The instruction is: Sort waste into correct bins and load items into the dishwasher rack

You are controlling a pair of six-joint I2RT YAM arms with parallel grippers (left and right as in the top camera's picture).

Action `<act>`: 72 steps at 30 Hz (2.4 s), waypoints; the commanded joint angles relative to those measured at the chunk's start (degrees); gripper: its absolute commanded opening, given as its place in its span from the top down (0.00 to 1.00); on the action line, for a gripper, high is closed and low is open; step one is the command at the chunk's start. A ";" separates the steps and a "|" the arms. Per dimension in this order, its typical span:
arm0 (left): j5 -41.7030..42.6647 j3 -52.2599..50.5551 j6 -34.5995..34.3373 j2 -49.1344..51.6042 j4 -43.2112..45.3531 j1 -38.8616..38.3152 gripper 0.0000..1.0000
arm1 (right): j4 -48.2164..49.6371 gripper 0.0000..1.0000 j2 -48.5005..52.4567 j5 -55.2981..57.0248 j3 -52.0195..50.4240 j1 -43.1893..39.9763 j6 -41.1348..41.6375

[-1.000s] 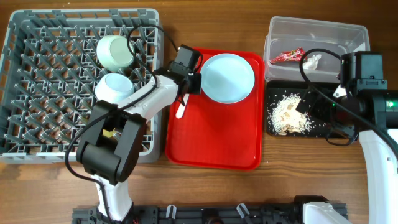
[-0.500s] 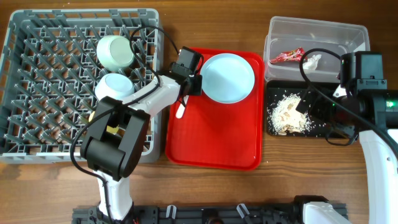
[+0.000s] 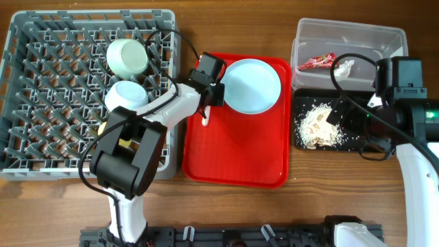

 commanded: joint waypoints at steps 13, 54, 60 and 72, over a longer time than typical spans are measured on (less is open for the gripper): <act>0.46 -0.48 0.33 -2.62 -4.28 -0.15 0.96 | -0.13 0.00 0.07 -0.04 0.26 -0.22 -0.59; 9.03 -0.48 6.29 -24.72 -13.07 5.22 0.39 | -0.72 0.00 0.07 -0.07 0.26 -0.22 -0.57; 9.29 -0.48 6.38 -17.75 -0.15 -5.64 0.38 | -0.79 0.00 0.07 -0.07 0.26 -0.22 -0.57; 9.09 -0.48 15.32 0.44 7.15 -13.53 0.38 | -0.74 0.00 0.07 -0.07 0.26 -0.22 -0.57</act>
